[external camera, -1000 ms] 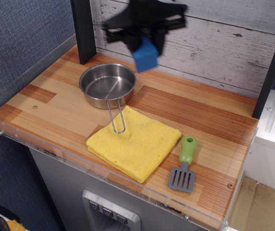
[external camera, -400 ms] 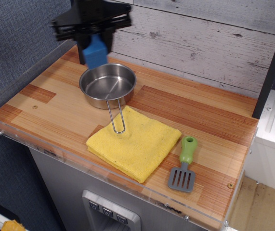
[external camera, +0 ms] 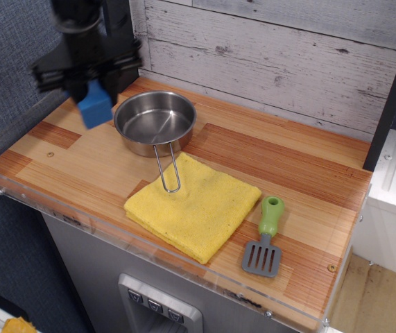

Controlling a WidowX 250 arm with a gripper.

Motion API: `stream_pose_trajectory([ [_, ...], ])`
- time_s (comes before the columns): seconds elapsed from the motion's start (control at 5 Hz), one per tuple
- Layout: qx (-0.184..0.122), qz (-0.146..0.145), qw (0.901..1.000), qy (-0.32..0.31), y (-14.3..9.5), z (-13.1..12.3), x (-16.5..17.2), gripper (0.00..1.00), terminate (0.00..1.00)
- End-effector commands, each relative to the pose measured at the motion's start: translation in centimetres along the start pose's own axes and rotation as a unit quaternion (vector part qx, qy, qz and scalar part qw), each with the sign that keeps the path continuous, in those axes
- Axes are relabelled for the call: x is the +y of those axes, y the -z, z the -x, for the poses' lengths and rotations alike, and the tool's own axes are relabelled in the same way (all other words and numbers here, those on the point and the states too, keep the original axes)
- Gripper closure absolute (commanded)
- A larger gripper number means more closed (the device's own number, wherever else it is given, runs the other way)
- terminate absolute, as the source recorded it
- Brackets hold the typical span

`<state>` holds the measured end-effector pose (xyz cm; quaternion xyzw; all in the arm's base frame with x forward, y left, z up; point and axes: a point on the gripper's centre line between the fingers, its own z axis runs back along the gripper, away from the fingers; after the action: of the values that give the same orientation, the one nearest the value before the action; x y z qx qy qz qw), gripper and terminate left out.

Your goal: Move the block to the left of the yellow cloth

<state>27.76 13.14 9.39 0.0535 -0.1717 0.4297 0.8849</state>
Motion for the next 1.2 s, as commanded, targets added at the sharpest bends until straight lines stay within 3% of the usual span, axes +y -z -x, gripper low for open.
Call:
stream_pose_trajectory([
  [0.0, -0.003, -0.013, 0.9998, -0.014, 0.6, 1.5, 2.6, 1.00, 0.00],
  [0.4, 0.032, -0.034, 0.9989, -0.006, 3.6, 3.3, 3.5, 1.00, 0.00],
  [0.8, 0.052, -0.038, 0.9979, 0.000, 6.1, 3.8, 3.2, 1.00, 0.00],
  [1.0, 0.062, -0.035, 0.9975, 0.000, 6.2, 3.8, 2.9, 0.00, 0.00],
])
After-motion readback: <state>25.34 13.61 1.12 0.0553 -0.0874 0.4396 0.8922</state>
